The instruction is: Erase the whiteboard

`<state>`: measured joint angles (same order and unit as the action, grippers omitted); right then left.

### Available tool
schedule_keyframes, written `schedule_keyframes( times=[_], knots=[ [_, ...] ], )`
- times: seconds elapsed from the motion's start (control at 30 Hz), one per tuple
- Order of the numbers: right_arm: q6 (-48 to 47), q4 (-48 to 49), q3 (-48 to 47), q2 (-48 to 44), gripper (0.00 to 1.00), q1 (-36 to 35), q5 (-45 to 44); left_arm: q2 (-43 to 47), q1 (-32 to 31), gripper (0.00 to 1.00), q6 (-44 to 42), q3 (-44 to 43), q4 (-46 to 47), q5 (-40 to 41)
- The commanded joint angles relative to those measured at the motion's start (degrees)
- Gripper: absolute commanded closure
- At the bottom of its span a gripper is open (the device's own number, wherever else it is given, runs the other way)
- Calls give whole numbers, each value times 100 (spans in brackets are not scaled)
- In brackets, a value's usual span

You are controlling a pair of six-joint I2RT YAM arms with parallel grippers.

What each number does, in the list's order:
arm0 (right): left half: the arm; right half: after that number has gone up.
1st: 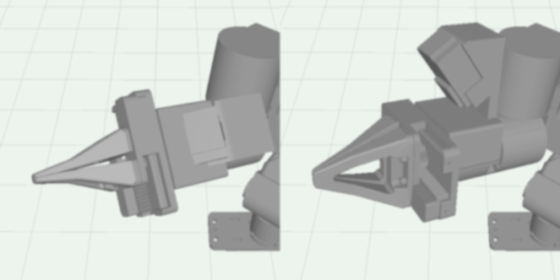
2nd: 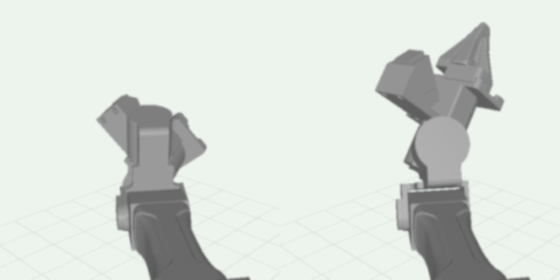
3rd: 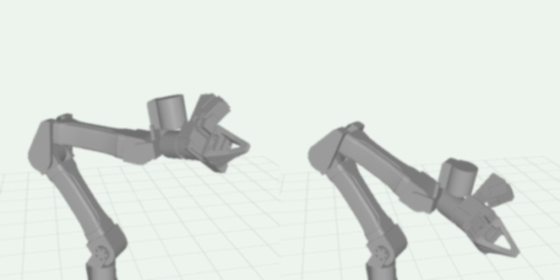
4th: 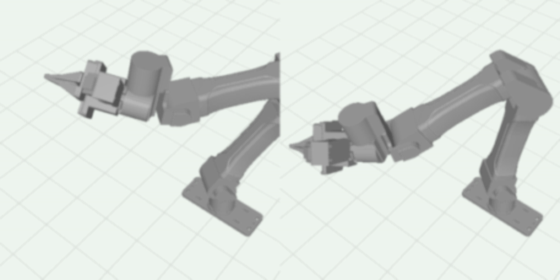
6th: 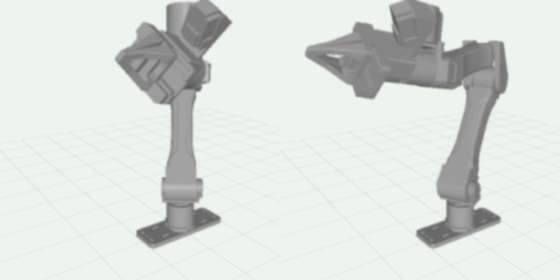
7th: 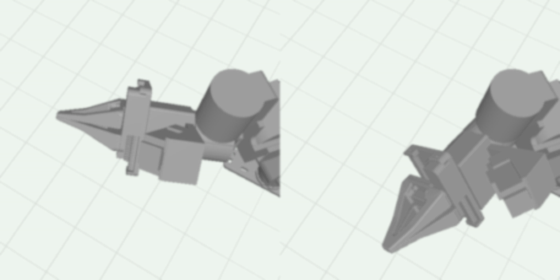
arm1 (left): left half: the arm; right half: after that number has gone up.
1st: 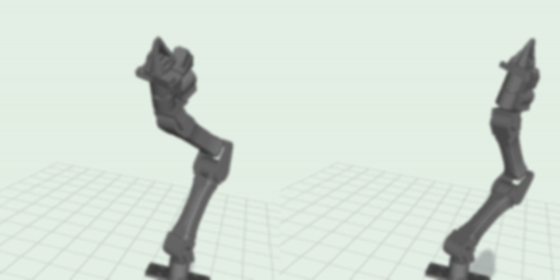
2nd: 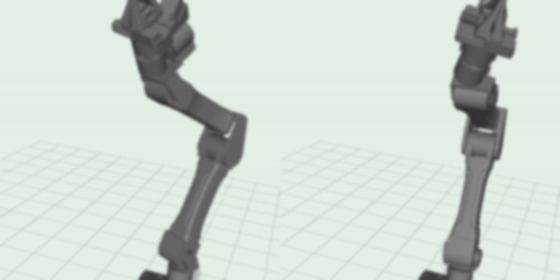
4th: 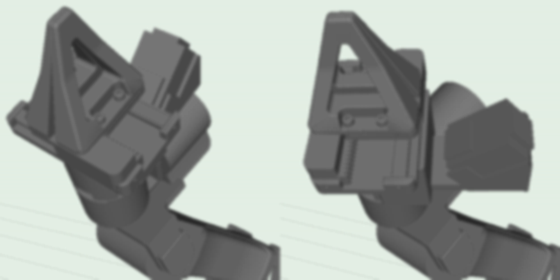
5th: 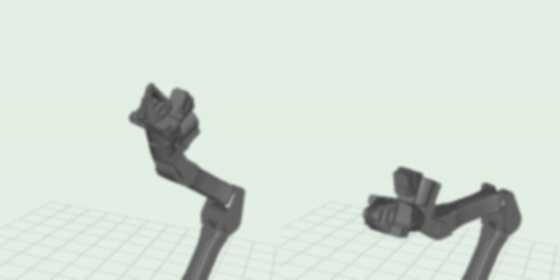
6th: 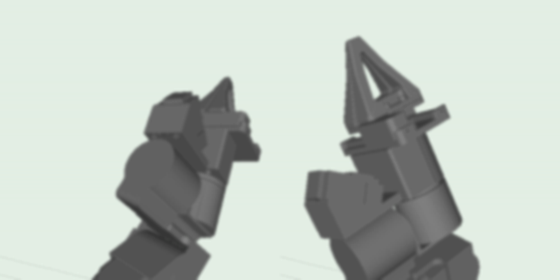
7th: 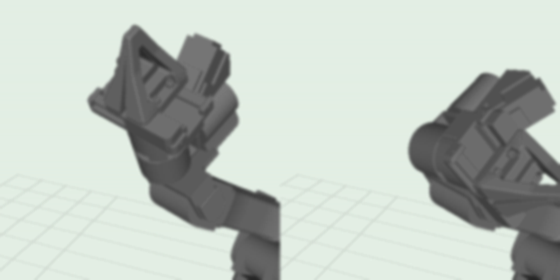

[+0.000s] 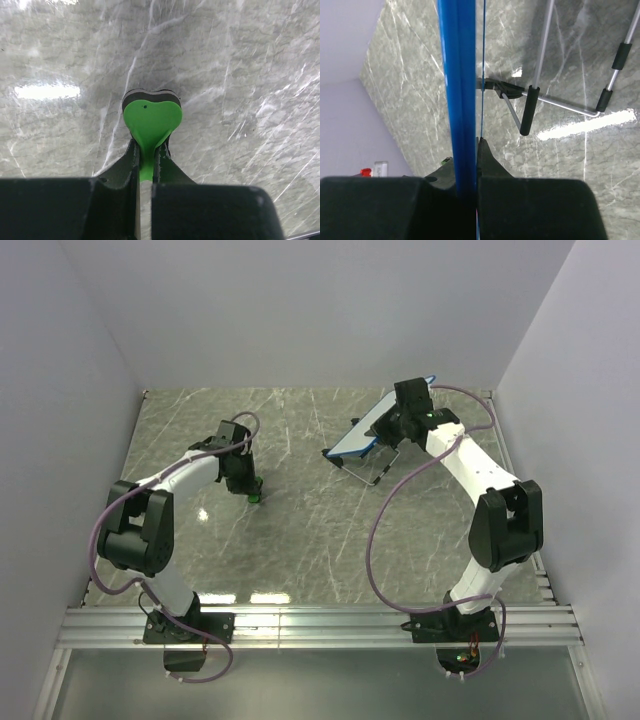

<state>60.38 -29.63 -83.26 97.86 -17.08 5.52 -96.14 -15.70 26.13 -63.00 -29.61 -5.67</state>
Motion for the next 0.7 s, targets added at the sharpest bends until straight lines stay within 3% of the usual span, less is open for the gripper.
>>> schedule_keyframes(
  times=[0.0, 0.43, 0.67],
  knots=[
    [-9, 318, -296, -75, 100, 38, -139, 78, 32, 100, -126, -282, -72, 40],
    [290, 879, 741, 233, 100, 47, 723, -10, 41, 100, -82, -371, -124, 22],
    [-86, 765, 978, 119, 100, 196, 976, 7, 41, 100, -12, -300, -89, 22]
  ],
)
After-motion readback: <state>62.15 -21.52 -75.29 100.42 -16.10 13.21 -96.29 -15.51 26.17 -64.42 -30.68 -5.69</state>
